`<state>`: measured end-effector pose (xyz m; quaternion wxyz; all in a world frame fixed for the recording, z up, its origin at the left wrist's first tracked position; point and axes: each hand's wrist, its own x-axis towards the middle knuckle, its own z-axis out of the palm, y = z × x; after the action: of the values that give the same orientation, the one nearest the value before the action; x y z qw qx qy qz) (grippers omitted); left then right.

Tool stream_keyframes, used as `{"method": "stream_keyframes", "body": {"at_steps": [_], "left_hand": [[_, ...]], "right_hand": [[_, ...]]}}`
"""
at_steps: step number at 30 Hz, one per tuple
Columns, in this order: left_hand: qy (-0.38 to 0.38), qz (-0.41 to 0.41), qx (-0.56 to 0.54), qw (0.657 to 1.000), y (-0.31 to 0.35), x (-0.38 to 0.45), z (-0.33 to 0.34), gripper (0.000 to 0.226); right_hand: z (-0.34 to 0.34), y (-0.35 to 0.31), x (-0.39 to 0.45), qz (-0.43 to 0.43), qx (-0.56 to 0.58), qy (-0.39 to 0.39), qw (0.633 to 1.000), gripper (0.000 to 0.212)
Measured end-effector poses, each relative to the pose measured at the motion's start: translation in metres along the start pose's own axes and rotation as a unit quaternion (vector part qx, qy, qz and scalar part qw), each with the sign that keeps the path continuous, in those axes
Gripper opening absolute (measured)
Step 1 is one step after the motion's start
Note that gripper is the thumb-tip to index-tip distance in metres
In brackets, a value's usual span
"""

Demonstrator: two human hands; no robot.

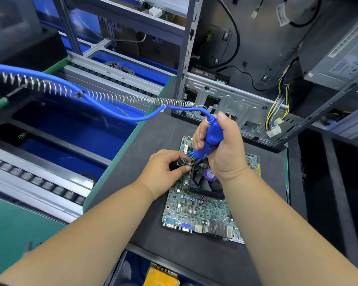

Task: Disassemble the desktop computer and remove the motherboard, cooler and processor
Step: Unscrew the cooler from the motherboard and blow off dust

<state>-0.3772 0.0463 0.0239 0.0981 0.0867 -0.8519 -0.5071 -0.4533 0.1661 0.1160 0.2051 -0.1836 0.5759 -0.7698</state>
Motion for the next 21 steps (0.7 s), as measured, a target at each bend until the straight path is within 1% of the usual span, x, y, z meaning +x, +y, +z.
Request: {"method": "stream_keyframes", "body": {"at_steps": [2,5,11,14,18,21], "left_hand": [[0.008,0.001,0.015,1.000,0.000,0.002,0.001,0.022],[0.018,0.002,0.011,1.000,0.001,0.005,0.002,0.020],[-0.026,-0.005,0.041,0.999,-0.004,0.005,0.005,0.020],[-0.025,-0.002,0.050,0.998,-0.007,0.005,0.006,0.013],[-0.031,0.006,0.051,0.998,-0.008,0.008,0.005,0.011],[-0.018,0.030,0.055,0.998,-0.007,0.010,0.006,0.010]], "right_hand": [[-0.001,0.001,0.001,0.010,0.002,-0.002,1.000,0.046],[-0.002,0.002,0.003,0.015,-0.006,-0.012,1.000,0.046],[-0.001,0.003,0.009,0.018,-0.016,-0.029,0.999,0.045],[0.000,0.003,0.012,0.026,-0.029,-0.045,0.998,0.045],[0.001,0.002,0.015,0.051,-0.039,-0.049,0.997,0.045],[0.002,0.004,0.015,0.061,-0.057,-0.065,0.994,0.047]]}}
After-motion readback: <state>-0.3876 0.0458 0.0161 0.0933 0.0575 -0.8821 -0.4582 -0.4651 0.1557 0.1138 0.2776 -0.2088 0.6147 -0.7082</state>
